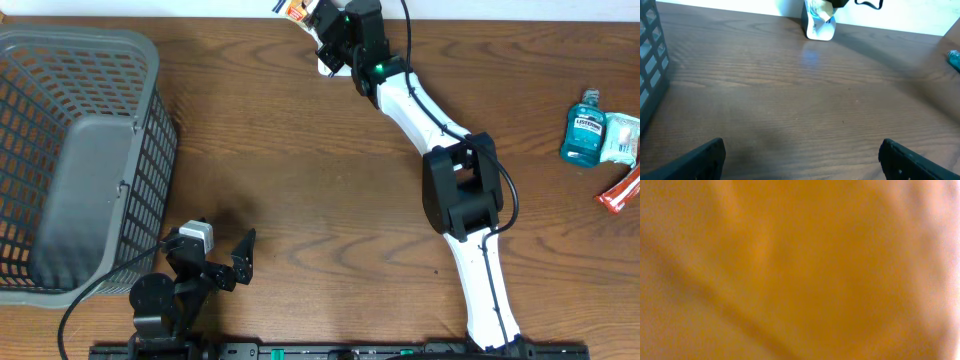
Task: Scan the item barcode
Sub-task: 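Carry the snack bag to the right edge and release it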
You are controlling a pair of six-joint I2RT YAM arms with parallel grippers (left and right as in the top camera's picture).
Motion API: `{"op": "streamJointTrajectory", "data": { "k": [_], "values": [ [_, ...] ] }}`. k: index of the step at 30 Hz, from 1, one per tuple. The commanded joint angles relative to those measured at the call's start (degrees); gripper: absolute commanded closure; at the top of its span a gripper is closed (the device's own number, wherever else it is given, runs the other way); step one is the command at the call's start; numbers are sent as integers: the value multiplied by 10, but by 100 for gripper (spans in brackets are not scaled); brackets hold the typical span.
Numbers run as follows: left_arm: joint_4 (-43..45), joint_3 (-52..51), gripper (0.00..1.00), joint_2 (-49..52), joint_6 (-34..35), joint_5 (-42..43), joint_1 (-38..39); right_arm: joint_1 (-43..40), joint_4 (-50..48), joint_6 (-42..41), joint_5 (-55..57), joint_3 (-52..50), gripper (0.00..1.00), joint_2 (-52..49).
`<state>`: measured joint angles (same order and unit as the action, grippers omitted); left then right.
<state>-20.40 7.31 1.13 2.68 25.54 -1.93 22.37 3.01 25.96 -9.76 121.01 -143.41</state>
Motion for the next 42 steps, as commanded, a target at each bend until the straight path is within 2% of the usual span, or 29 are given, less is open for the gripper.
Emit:
{"op": "streamJointTrajectory", "data": {
  "k": [1, 6, 11, 14, 17, 20, 23, 27, 33, 42],
  "values": [
    [-10, -8, 2, -1, -9, -1, -1, 0, 48, -30, 9, 69, 99, 6],
    [-10, -8, 2, -1, -9, -1, -1, 0, 186, -32, 56, 170, 99, 23],
    [-10, -8, 2, -1, -9, -1, -1, -5, 380, -43, 125, 252, 99, 59],
    [-10, -8, 2, -1, -9, -1, -1, -23, 508, -66, 244, 266, 99, 90],
    [-10, -8, 2, -1, -9, -1, -1, -53, 587, -78, 323, 266, 99, 95],
    [-10, -8, 2, -1, -9, -1, -1, -94, 630, -100, 334, 256, 99, 95],
    [-10, -8, 2, -1, -9, -1, -1, -149, 632, -127, 302, 216, 99, 94],
    [-10, -8, 2, -1, -9, -1, -1, -216, 568, -137, 232, 113, 99, 92],
    [-10, -8, 2, -1, -9, -1, -1, -285, 454, -137, 296, -44, 99, 92],
    [-10, -8, 2, -1, -9, -1, -1, -370, 422, -163, 317, -80, 99, 92]
  ]
}}
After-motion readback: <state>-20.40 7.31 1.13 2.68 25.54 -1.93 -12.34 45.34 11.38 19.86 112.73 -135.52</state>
